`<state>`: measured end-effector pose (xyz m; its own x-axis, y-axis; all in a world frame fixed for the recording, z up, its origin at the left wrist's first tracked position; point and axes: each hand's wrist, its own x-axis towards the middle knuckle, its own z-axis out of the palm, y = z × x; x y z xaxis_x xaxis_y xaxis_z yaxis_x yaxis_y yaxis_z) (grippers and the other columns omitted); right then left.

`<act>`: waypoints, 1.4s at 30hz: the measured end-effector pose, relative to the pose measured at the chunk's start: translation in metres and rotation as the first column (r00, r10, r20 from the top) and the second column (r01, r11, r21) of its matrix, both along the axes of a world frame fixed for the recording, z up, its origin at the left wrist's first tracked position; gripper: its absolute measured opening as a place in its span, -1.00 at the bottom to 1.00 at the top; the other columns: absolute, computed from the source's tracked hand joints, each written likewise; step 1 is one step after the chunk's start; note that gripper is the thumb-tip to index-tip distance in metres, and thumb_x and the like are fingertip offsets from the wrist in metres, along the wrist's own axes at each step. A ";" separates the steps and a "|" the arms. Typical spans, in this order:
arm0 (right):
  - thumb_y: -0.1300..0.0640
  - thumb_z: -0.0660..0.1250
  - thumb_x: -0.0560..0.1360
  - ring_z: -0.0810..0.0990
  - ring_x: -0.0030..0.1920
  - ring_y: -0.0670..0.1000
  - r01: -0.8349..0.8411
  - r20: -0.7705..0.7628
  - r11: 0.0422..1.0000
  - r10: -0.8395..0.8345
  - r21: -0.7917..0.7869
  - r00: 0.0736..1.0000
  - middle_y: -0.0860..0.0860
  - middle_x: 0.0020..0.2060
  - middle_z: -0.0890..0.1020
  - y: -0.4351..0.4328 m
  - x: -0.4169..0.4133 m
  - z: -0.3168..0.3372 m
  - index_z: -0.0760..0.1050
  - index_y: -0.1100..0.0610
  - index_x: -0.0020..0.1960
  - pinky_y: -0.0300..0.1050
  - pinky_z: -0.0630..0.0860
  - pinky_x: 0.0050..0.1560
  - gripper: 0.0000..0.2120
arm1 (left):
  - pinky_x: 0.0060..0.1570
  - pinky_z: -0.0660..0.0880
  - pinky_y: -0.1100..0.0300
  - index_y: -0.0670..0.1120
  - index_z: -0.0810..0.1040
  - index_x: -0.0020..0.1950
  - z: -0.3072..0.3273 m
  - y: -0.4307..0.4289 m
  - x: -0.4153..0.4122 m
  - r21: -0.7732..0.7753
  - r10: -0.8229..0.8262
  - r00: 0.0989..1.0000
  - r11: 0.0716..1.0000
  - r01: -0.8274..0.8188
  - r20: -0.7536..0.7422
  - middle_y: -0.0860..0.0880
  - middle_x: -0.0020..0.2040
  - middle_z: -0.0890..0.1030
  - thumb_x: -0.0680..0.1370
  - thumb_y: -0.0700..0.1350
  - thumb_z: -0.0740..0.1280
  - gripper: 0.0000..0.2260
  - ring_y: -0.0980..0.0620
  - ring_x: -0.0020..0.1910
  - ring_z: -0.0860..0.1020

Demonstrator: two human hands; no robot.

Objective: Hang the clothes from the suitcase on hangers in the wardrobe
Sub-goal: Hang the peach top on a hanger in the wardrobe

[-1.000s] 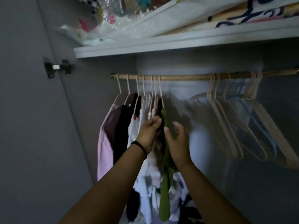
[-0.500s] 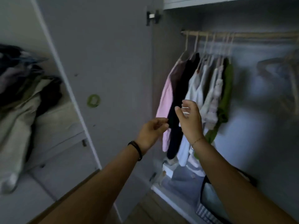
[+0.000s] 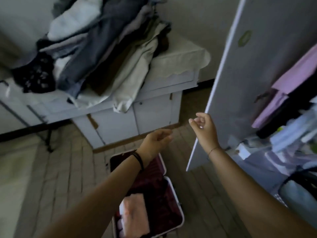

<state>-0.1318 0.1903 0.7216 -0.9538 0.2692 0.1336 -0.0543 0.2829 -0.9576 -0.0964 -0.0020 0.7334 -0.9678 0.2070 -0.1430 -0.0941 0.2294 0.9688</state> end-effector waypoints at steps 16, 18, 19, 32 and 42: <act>0.05 0.41 0.45 0.55 0.01 0.00 -0.452 0.321 0.892 0.427 0.005 0.845 0.05 0.00 0.53 -0.171 0.018 -0.280 0.43 0.14 0.20 -0.20 0.49 0.03 -0.62 | 0.02 0.47 0.32 -0.03 0.55 0.21 -0.284 -0.159 0.104 -0.125 0.515 0.788 0.854 -0.504 0.337 0.08 0.08 0.61 0.55 -0.06 0.34 -0.76 0.19 0.07 0.56; 0.04 0.41 0.45 0.54 0.02 -0.01 -0.478 0.363 0.878 0.440 0.017 0.821 0.04 0.03 0.54 -0.183 0.026 -0.341 0.43 0.15 0.23 -0.30 0.47 -0.01 -0.59 | 0.09 0.51 0.19 -0.10 0.57 0.19 -0.346 -0.171 0.115 -0.135 0.547 0.743 0.830 -0.541 0.385 -0.02 0.09 0.63 0.55 -0.09 0.34 -0.77 0.08 0.07 0.58; 0.04 0.41 0.45 0.54 0.03 -0.02 -0.486 0.387 0.874 0.443 0.015 0.809 0.04 0.03 0.53 -0.188 0.031 -0.374 0.42 0.15 0.24 -0.33 0.45 -0.02 -0.59 | 0.12 0.51 0.14 -0.13 0.57 0.19 -0.378 -0.176 0.120 -0.152 0.562 0.722 0.819 -0.553 0.403 -0.06 0.10 0.63 0.55 -0.10 0.35 -0.76 0.04 0.08 0.58; -0.06 0.40 0.45 0.43 0.18 -0.08 -0.526 0.609 0.850 0.408 0.018 0.680 0.03 0.26 0.44 -0.223 0.065 -0.719 0.29 0.15 0.41 -0.20 0.36 0.10 -0.37 | 0.11 0.39 0.23 -0.11 0.44 0.35 -0.702 -0.222 0.125 -0.268 0.644 0.647 0.762 -0.590 0.408 -0.01 0.20 0.51 0.53 -0.01 0.35 -0.59 0.06 0.19 0.47; -0.07 0.39 0.45 0.53 0.12 0.03 -0.372 0.752 0.909 0.376 -0.187 0.541 0.11 0.21 0.50 -0.237 0.057 -0.773 0.24 0.23 0.43 -0.20 0.43 0.03 -0.31 | -0.25 0.45 0.31 -0.13 0.54 -0.01 -0.753 -0.215 0.103 -0.280 0.642 0.635 0.764 -0.582 0.431 -0.01 -0.15 0.56 0.51 0.04 0.35 -0.76 0.05 -0.18 0.53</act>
